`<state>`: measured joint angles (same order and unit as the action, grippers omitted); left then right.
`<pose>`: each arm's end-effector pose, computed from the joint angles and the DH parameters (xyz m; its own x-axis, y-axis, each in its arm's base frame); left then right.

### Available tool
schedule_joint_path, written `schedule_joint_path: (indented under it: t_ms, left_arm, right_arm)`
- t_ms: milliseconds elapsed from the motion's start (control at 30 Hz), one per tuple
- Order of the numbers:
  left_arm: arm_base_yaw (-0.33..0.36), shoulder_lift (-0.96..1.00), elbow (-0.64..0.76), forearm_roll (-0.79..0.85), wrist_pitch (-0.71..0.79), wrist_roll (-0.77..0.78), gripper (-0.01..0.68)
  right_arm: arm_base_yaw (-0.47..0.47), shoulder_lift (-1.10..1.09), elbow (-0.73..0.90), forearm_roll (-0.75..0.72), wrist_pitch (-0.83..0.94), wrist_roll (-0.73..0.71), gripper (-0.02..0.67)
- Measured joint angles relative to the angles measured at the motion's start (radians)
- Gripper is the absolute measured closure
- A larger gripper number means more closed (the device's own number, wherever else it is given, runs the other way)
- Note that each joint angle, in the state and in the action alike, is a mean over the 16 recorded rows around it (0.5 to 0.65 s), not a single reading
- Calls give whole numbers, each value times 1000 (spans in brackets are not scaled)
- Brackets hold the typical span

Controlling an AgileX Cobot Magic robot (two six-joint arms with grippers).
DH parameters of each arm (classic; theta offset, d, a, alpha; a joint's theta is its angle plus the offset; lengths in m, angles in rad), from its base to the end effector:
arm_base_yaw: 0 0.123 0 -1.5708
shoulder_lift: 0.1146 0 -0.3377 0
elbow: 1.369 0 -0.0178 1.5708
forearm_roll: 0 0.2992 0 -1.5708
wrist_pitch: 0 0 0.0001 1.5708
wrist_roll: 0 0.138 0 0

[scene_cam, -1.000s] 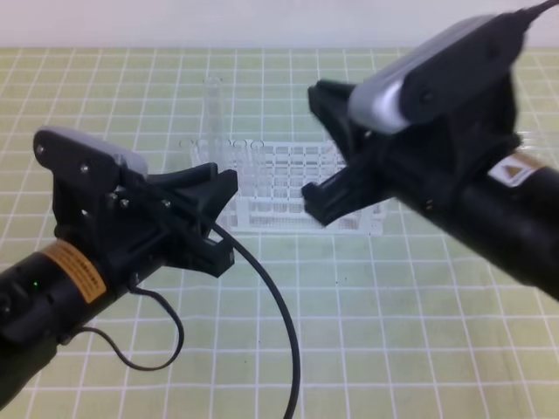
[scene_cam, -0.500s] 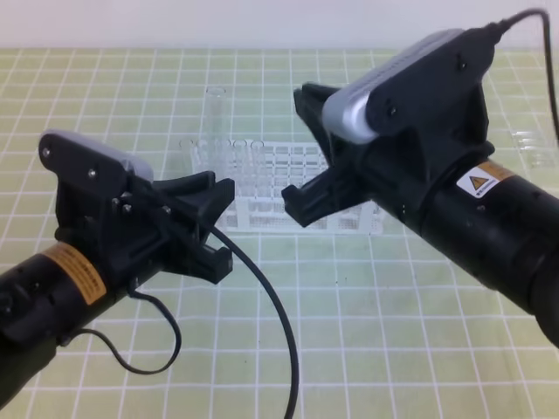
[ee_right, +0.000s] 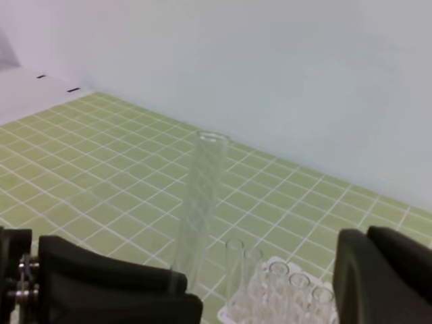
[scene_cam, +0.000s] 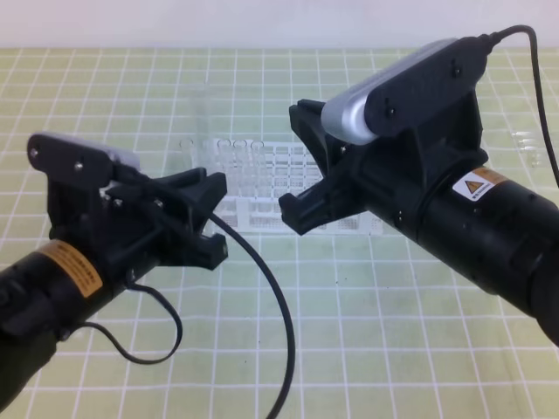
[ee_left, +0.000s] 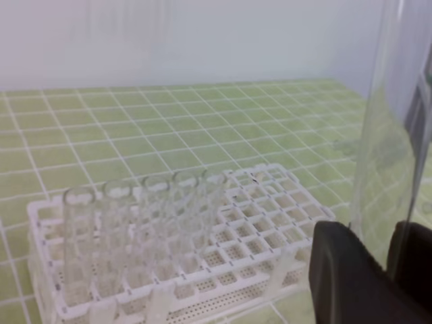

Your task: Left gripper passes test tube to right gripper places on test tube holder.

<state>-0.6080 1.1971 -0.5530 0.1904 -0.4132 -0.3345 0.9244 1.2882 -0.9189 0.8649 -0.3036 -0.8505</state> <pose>0.2509 -0.1873 0.2857 -0.2218 -0.0389 -0.9743 0.6036 0.7792 -0.1686 0.2477 0.2763 0.3787 -0.0435 -0.0718 -0.9965 -0.6411 0.7669 -0.0273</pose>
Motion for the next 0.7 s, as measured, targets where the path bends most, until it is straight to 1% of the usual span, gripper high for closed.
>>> schedule_joint_path:
  t_ms: [167,233,300,467,567,700]
  left_arm:
    - [0,0,0,-42,-3,-1,637]
    - [0,-1,0,-56,-7,-1,649]
    - [0,-1,0,-60,-8,-1,643]
    - [0,0,0,-72,-12,-2,637]
    - [0,-1,0,-79,-21,-2,656]
    - [0,-1,0,-79,-26,-3,643]
  right_arm:
    - [0,0,-6,-10,18,7,660]
    - [0,0,-12,-16,28,11,652]
    - [0,0,-20,-22,39,14,634]
    - [0,1,-39,-30,60,34,560]
    - [0,1,-49,-30,62,50,508]
    - [0,6,-59,-32,59,71,439]
